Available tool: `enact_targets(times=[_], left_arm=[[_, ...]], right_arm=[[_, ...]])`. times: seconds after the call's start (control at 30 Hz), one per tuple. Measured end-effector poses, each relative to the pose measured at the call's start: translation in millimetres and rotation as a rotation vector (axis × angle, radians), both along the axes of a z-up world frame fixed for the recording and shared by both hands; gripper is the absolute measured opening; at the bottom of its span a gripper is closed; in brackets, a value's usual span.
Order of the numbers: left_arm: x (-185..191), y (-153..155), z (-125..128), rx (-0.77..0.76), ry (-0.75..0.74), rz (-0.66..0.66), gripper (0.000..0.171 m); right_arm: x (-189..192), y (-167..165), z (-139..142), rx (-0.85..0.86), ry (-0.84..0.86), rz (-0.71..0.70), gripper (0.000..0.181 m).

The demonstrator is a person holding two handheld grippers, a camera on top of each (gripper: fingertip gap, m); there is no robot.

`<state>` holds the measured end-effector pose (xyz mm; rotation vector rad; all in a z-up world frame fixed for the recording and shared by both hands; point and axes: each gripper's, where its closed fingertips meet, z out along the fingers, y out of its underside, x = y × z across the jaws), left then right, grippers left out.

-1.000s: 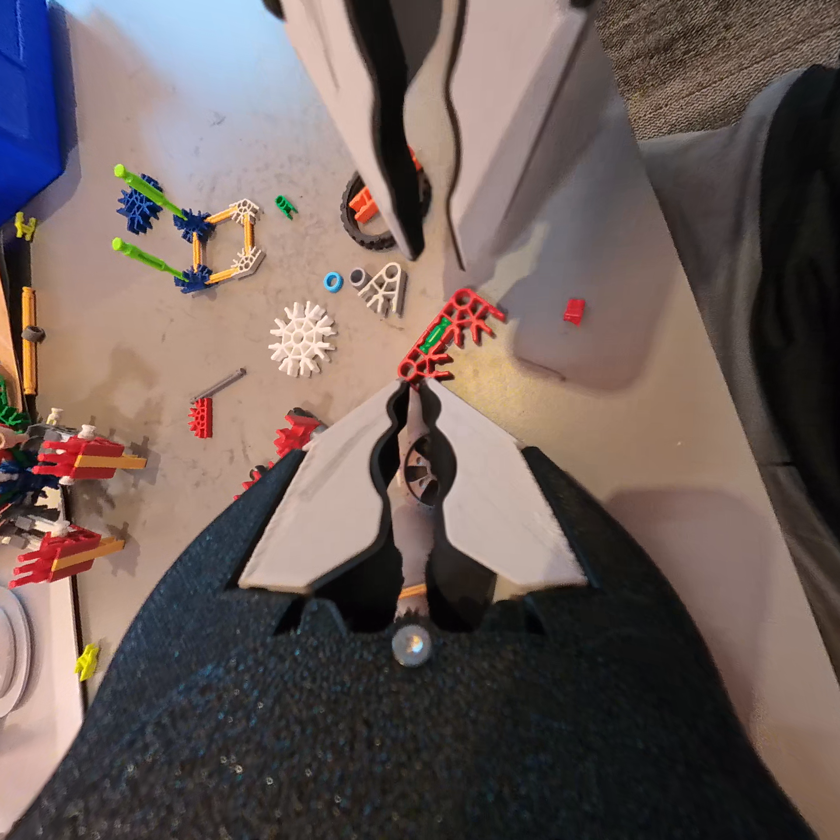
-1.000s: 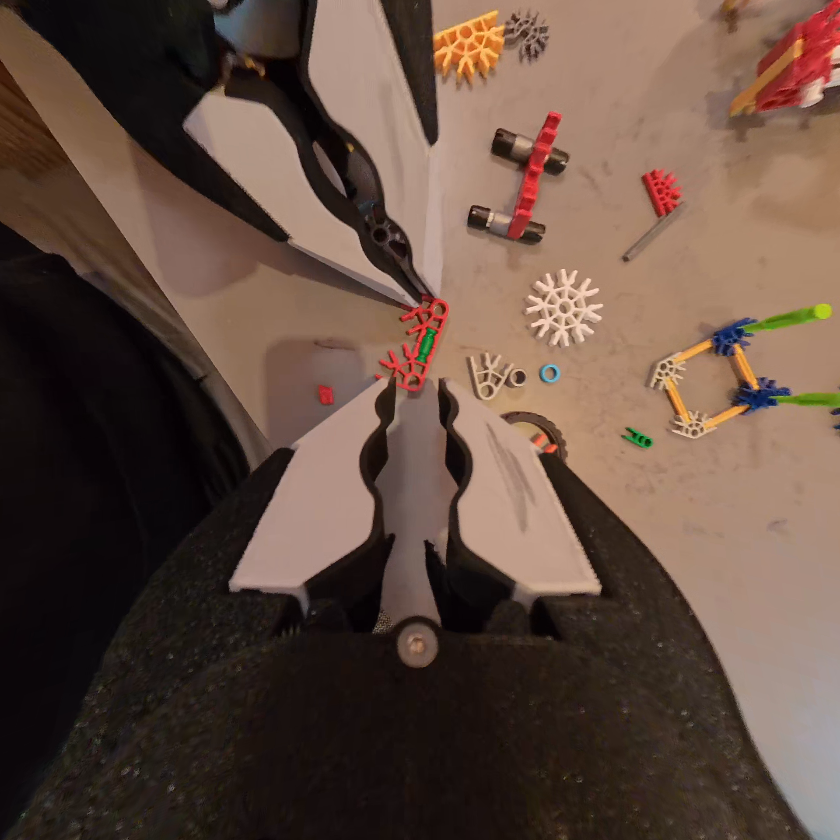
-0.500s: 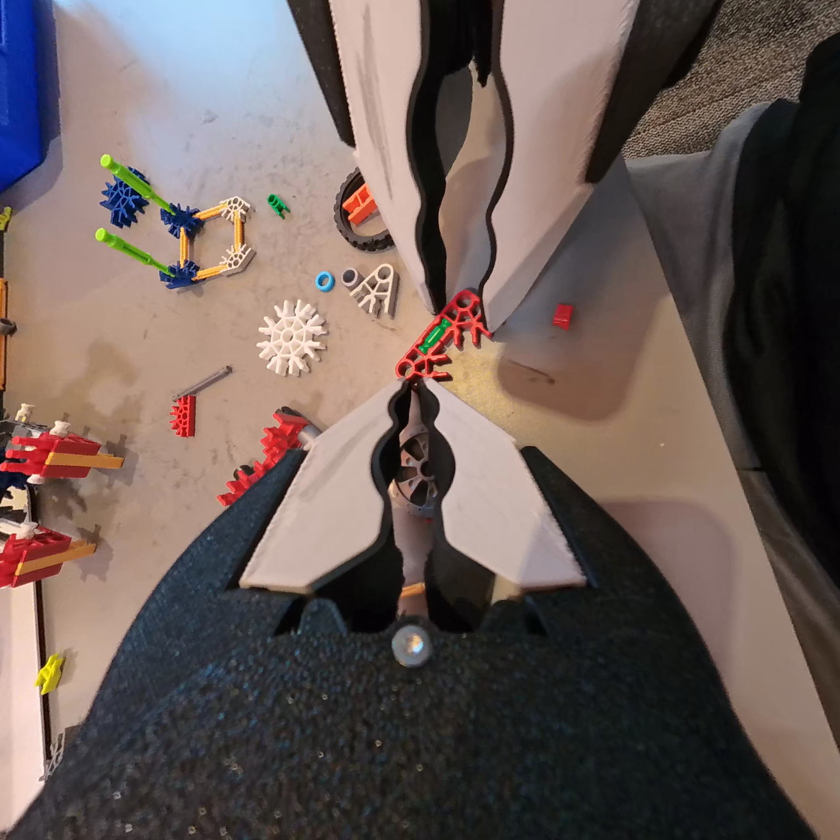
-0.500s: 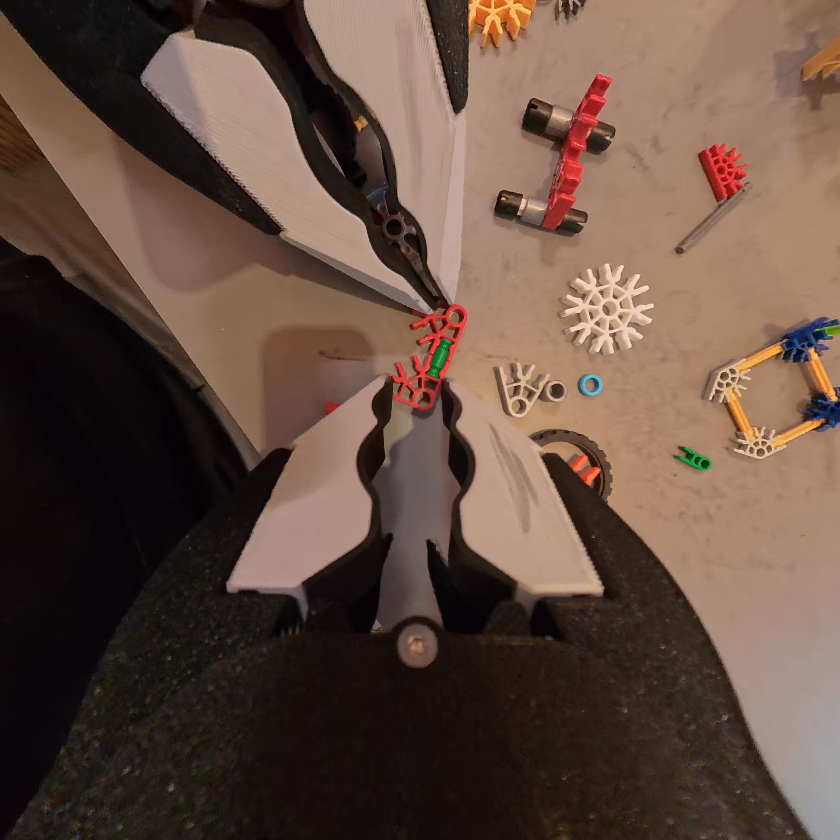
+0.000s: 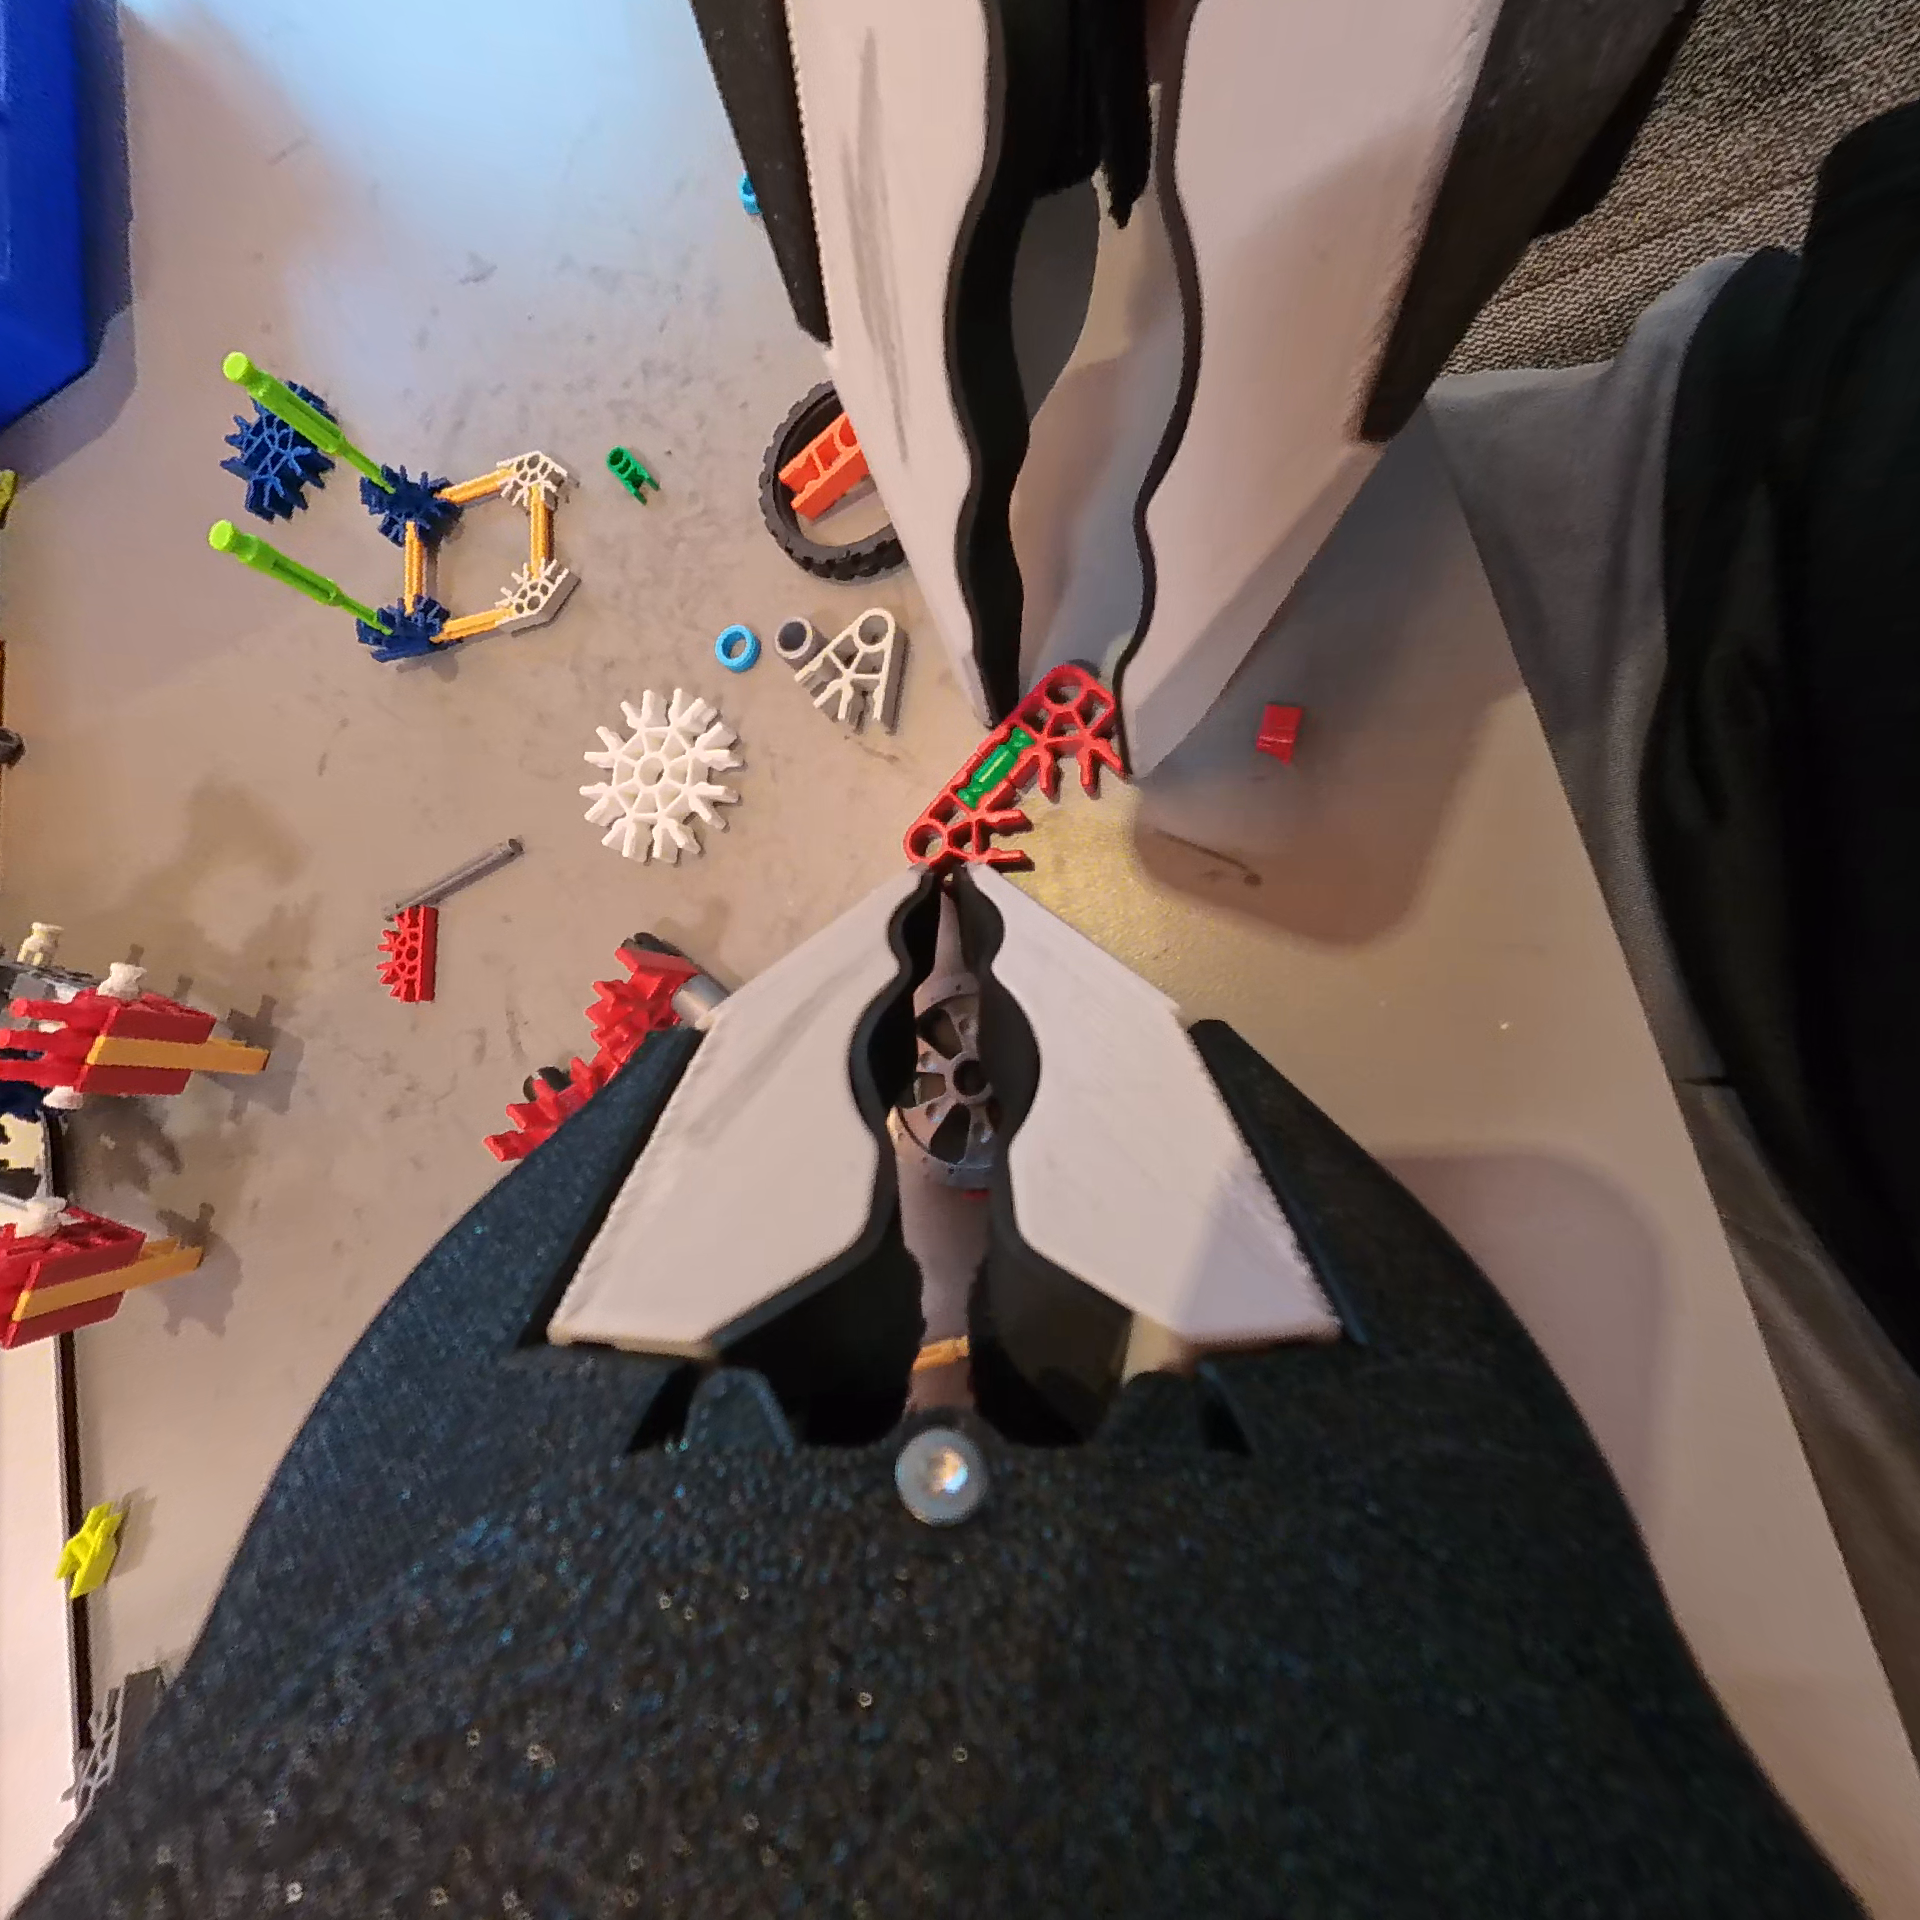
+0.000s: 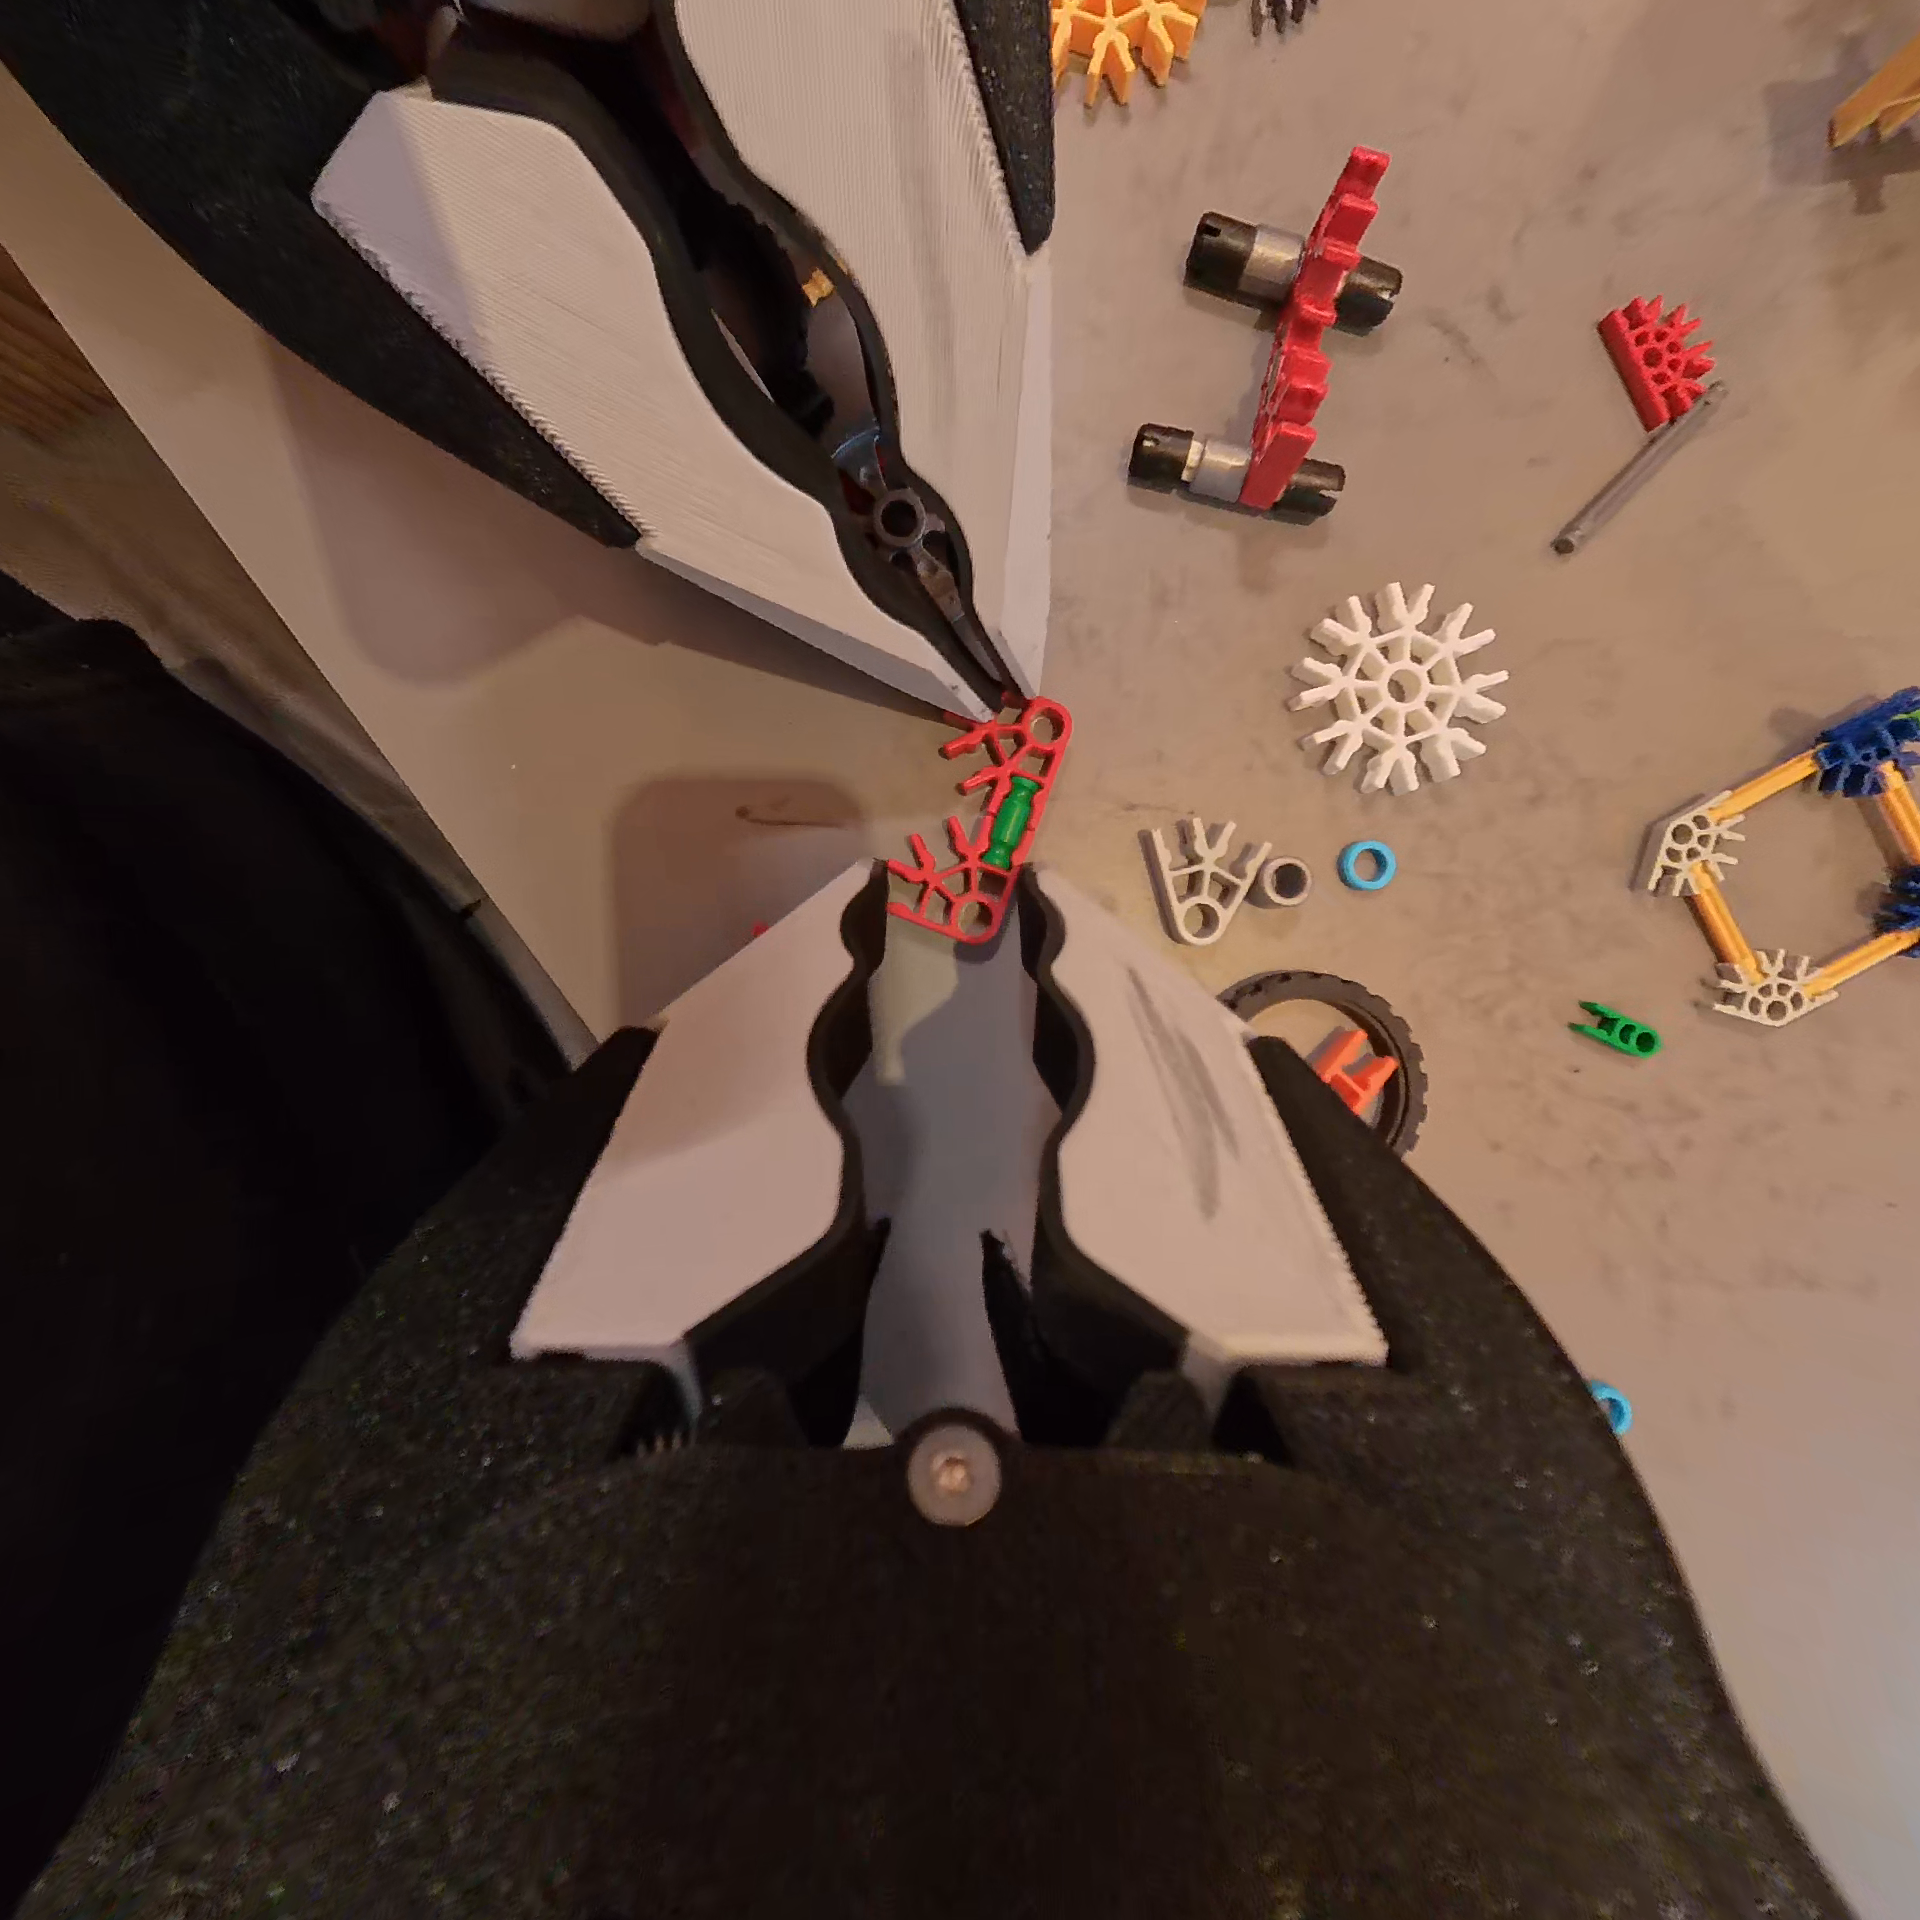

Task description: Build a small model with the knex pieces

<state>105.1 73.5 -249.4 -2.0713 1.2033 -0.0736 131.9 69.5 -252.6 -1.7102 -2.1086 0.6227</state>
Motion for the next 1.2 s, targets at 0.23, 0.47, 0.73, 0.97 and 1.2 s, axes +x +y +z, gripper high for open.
enact_targets(times=[0.23, 0.47, 0.73, 0.97, 1.2], left_arm=[[-2, 1, 2, 0.010, 0.003, 0.006, 0.004], [-4, 2, 5, 0.019, -0.009, 0.016, 0.010], [-4, 2, 4, 0.017, -0.009, 0.018, 0.012], [-5, 5, 6, 0.029, -0.017, 0.025, 0.014], [-8, 8, 8, 0.041, -0.019, 0.042, 0.016]], right_arm=[[-1, 1, 0, 0.008, 0.011, 0.007, 0.024], [0, 1, 1, 0.014, 0.016, 0.016, 0.024], [0, 2, 1, 0.020, 0.021, 0.021, 0.024], [0, 5, 4, 0.028, 0.041, 0.016, 0.024], [1, 10, 13, 0.037, 0.072, 0.007, 0.000]])
